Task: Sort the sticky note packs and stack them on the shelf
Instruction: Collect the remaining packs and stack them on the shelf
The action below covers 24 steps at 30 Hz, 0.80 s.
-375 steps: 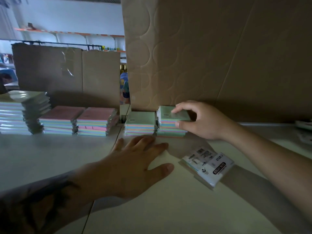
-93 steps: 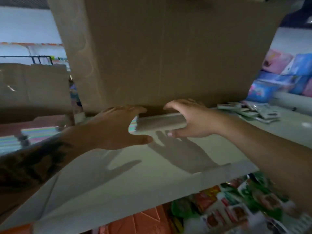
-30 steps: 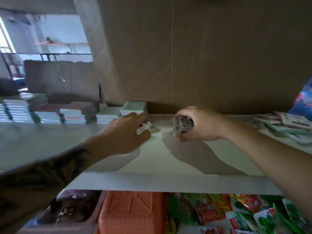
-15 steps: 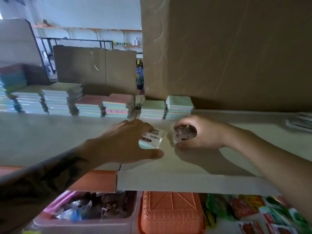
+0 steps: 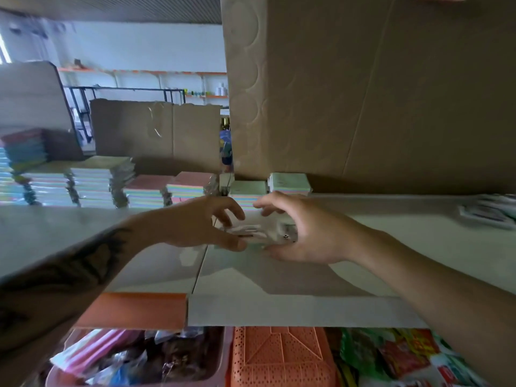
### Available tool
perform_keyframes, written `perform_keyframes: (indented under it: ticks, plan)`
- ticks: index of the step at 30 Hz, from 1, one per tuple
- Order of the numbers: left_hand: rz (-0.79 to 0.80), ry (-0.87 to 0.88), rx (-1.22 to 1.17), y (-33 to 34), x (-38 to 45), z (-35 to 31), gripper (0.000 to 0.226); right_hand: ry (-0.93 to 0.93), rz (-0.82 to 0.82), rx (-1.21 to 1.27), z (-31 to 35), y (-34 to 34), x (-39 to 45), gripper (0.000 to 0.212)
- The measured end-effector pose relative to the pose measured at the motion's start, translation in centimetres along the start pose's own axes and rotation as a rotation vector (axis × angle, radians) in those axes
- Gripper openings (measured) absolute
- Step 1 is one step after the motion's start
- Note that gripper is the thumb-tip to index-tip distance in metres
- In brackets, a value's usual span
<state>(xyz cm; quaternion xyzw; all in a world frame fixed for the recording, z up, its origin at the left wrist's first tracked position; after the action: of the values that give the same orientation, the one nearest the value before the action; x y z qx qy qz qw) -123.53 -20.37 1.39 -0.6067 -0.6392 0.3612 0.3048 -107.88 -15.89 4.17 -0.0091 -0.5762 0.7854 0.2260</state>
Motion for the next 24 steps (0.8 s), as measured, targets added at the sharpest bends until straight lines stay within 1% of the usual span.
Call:
perform_keyframes:
  ticks: [1, 3, 6, 7, 9, 10, 11, 12, 13, 15, 17, 18, 19, 20, 22, 23, 24]
  plan:
    - [-0.012, -0.012, -0.087, -0.1, 0.0, 0.1, 0.076, -0.029, -0.033, -0.029, 0.6, -0.2, 0.0, 0.069]
    - [-0.029, -0.017, -0.232, -0.1, 0.2, 0.0, 0.074, -0.077, -0.129, -0.049, 1.2, -0.8, 0.1, 0.054]
    - [-0.065, -0.012, -0.324, -0.4, 0.1, -0.3, 0.063, -0.104, -0.254, 0.068, 1.1, -1.8, 0.1, 0.026]
    - [-0.077, -0.016, -0.347, -0.6, 0.0, -0.3, 0.063, -0.099, -0.274, 0.106, 0.9, -2.0, 0.2, 0.019]
    - [-0.091, -0.019, -0.395, -0.8, -0.5, -0.4, 0.078, -0.078, -0.301, 0.189, 0.4, -2.4, 0.5, 0.013]
    - [-0.087, -0.013, -0.417, -0.8, -0.7, -0.5, 0.086, -0.068, -0.313, 0.231, 0.1, -2.6, 0.7, 0.013]
    - [-0.076, -0.004, -0.437, -0.7, -0.9, -0.7, 0.09, -0.058, -0.318, 0.275, 0.0, -2.8, 0.9, 0.013]
    - [-0.071, 0.009, -0.451, -0.6, -1.1, -0.9, 0.084, -0.05, -0.32, 0.322, -0.2, -2.9, 1.0, 0.012]
    - [-0.078, 0.026, -0.465, -0.6, -1.3, -1.2, 0.075, -0.043, -0.32, 0.368, -0.4, -2.9, 1.2, 0.011]
    - [-0.134, 0.067, -0.483, -0.9, -1.5, -1.4, 0.056, -0.009, -0.331, 0.438, -1.1, -2.9, 1.6, 0.009]
    - [-0.191, 0.103, -0.517, -1.1, -1.5, -1.6, 0.039, 0.026, -0.343, 0.491, -1.9, -2.8, 1.9, 0.012]
    - [-0.199, 0.111, -0.555, -1.0, -1.4, -1.6, 0.032, 0.026, -0.347, 0.497, -2.0, -2.8, 2.0, 0.017]
    - [-0.196, 0.113, -0.594, -0.9, -1.4, -1.8, 0.029, 0.014, -0.346, 0.465, -1.9, -2.8, 1.9, 0.027]
    - [-0.189, 0.108, -0.63, -0.7, -1.4, -1.9, 0.027, -0.011, -0.333, 0.385, -1.4, -2.8, 1.9, 0.04]
    - [-0.178, 0.085, -0.691, -0.3, -1.5, -2.1, 0.027, -0.093, -0.263, 0.144, 0.0, -2.3, 1.7, 0.07]
    - [-0.172, 0.068, -0.72, -0.1, -1.5, -1.9, 0.028, -0.125, -0.234, 0.058, 0.6, -2.0, 1.7, 0.078]
    - [-0.157, 0.052, -0.747, 0.1, -1.6, -1.8, 0.028, -0.141, -0.223, 0.025, 0.8, -1.8, 1.6, 0.081]
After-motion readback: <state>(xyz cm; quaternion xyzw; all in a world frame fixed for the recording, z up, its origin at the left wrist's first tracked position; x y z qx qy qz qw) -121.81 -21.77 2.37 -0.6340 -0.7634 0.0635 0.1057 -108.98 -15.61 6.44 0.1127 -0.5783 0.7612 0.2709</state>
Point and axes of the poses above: each hand's wrist, its own x-axis towards the middle knuckle, its own y-axis out of the palm, z = x × y, the point moved 10 cm from there along x, towards the middle knuckle, and after that the axes turned 2 degrees about -y, right-handed, at the moved point
